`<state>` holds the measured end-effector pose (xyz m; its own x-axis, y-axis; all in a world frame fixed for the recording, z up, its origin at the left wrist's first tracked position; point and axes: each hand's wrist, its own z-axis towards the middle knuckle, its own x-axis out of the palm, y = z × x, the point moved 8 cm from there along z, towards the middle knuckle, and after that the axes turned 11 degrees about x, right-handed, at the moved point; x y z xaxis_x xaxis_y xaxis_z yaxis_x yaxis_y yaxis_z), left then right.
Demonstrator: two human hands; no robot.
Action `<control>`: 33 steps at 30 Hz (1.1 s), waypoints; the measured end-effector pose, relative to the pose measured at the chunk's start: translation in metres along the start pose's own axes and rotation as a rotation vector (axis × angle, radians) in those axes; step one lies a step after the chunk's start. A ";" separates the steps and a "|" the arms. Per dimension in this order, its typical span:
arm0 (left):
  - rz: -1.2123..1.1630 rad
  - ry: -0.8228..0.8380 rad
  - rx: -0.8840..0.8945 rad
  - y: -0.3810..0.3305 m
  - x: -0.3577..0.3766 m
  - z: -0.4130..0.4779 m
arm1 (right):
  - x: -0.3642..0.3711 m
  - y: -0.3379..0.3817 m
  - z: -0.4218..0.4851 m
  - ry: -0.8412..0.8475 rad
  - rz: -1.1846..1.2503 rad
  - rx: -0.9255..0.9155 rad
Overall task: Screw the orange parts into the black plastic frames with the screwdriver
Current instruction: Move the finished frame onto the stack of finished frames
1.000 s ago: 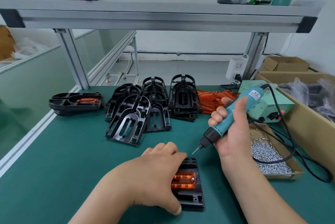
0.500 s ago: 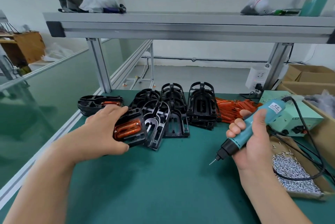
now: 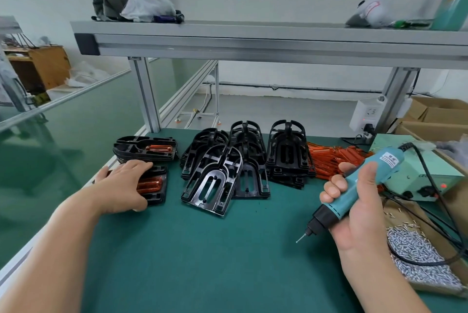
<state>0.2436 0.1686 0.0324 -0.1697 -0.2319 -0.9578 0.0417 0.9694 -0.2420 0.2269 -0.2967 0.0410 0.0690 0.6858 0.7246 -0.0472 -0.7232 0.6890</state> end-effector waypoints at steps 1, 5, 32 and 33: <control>0.000 -0.010 0.011 0.000 0.000 0.002 | 0.000 0.001 0.000 0.002 0.000 -0.001; 0.073 -0.069 0.002 0.001 0.001 0.007 | 0.000 0.002 0.000 0.003 0.008 -0.002; -0.139 -0.478 0.129 -0.117 0.012 0.000 | 0.003 0.004 -0.004 -0.003 0.027 -0.001; -0.167 -0.449 0.141 -0.117 0.015 -0.001 | 0.003 0.004 -0.004 -0.003 0.029 -0.002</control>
<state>0.2356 0.0518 0.0466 0.2542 -0.4247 -0.8689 0.1882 0.9030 -0.3863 0.2231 -0.2975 0.0458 0.0708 0.6645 0.7439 -0.0509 -0.7424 0.6680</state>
